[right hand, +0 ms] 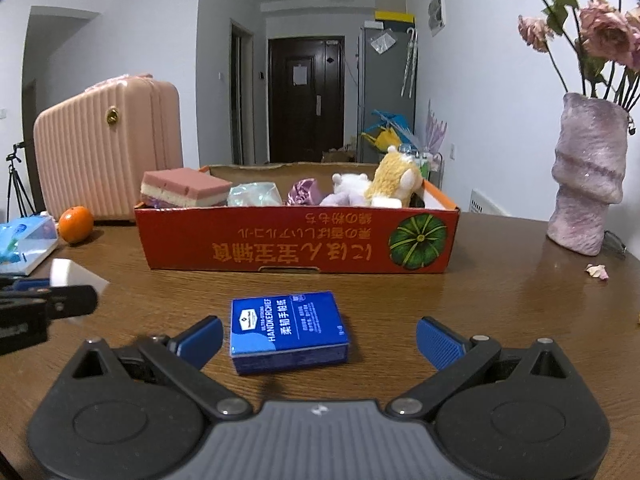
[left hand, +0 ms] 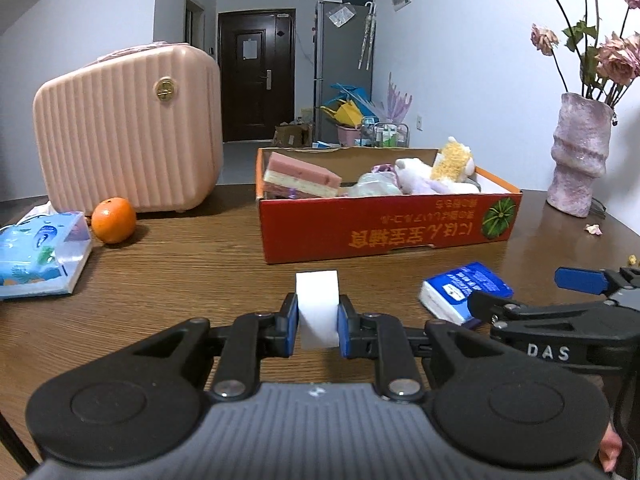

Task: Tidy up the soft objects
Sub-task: 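Grasp the white sponge block with the left tool while the right tool approaches the blue tissue box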

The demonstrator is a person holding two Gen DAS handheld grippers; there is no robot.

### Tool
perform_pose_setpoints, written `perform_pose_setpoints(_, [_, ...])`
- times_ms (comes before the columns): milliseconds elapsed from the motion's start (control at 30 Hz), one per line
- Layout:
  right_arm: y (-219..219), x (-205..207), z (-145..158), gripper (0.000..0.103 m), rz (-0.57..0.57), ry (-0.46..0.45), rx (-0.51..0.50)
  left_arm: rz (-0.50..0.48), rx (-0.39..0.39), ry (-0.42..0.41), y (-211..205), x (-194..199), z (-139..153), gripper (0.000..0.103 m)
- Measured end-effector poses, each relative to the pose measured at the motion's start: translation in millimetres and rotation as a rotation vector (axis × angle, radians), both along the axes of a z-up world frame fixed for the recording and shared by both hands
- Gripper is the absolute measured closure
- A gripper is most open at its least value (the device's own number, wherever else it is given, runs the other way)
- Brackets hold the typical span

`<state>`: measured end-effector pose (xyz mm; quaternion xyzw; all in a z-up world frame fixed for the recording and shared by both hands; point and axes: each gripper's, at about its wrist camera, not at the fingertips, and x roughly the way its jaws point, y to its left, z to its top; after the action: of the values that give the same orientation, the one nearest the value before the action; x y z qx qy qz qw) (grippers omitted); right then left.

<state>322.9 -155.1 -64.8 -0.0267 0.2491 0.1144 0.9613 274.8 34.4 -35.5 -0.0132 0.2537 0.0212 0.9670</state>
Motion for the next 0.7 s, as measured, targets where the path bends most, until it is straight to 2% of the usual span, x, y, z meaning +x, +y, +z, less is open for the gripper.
perform_pose_setpoints(367, [14.0, 33.7, -8.3, 0.000, -0.005, 0.095, -0.001, 0.025, 0.006, 0.001, 21.2, 0.3, -0.5, 0.083])
perform_pose_setpoints(700, [20.0, 54.9, -16.0, 0.002, -0.014, 0.174, -0.007, 0.022, 0.013, 0.003, 21.7, 1.3, -1.9, 0.083])
